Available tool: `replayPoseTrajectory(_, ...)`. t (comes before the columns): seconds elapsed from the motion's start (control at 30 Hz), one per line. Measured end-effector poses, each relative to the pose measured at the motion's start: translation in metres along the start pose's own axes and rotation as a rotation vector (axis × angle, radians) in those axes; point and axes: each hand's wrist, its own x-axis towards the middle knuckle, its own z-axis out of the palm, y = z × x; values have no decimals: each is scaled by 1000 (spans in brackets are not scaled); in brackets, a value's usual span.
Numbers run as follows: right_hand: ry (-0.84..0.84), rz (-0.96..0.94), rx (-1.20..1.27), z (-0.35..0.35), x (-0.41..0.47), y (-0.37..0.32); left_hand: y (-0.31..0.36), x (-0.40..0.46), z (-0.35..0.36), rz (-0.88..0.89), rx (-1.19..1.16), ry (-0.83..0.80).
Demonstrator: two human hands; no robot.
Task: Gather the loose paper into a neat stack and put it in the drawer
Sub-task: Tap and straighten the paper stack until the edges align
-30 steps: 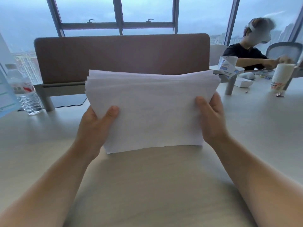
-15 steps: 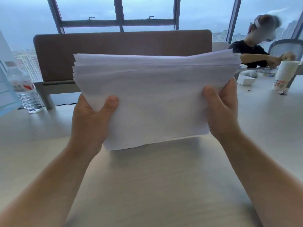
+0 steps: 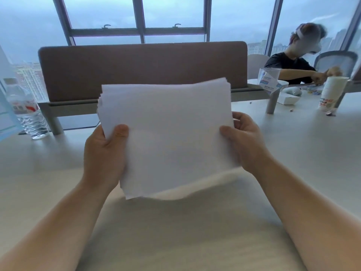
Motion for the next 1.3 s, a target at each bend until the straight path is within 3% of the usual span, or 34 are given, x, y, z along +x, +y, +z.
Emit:
replayPoseTrajectory(0.07, -29, 158, 106, -1, 4, -2, 1, -2, 4, -53, -52, 93)
replayPoseTrajectory(0.2, -194, 415, 570, 6, -4, -7, 5, -10, 21, -188, -329, 194)
replayPoseTrajectory(0.3, -367, 447, 483, 32, -24, -5, 11, -21, 33, -238, -471, -31)
replayPoseTrajectory(0.4, -129, 376, 299, 45, -27, 6, 13, -28, 32, -234, -444, -355)
replayPoseTrajectory(0.5, 113, 206, 39, 38, -22, 7, 9, -20, 21, -272, -502, -515)
replayPoseTrajectory(0.57, 182, 108, -84, 29, -18, 2, 9, -12, 13, -366, -598, -574)
replayPoseTrajectory(0.67, 208, -24, -274, 25, -24, -19, 8, -9, 12, -353, -416, -488)
replayPoseTrajectory(0.83, 161, -292, -316, 30, -36, -31, -2, -21, 21, -68, -49, -385)
replayPoseTrajectory(0.97, 143, -401, -247, 32, -41, -43, 2, -21, 19, 28, -31, -417)
replayPoseTrajectory(1.13, 124, -390, -195, 31, -38, -39, -2, -8, 16, 49, -29, -183)
replayPoseTrajectory(1.3, 96, -424, -243, 35, -42, -30, 2, -22, 20, 139, 82, -255)
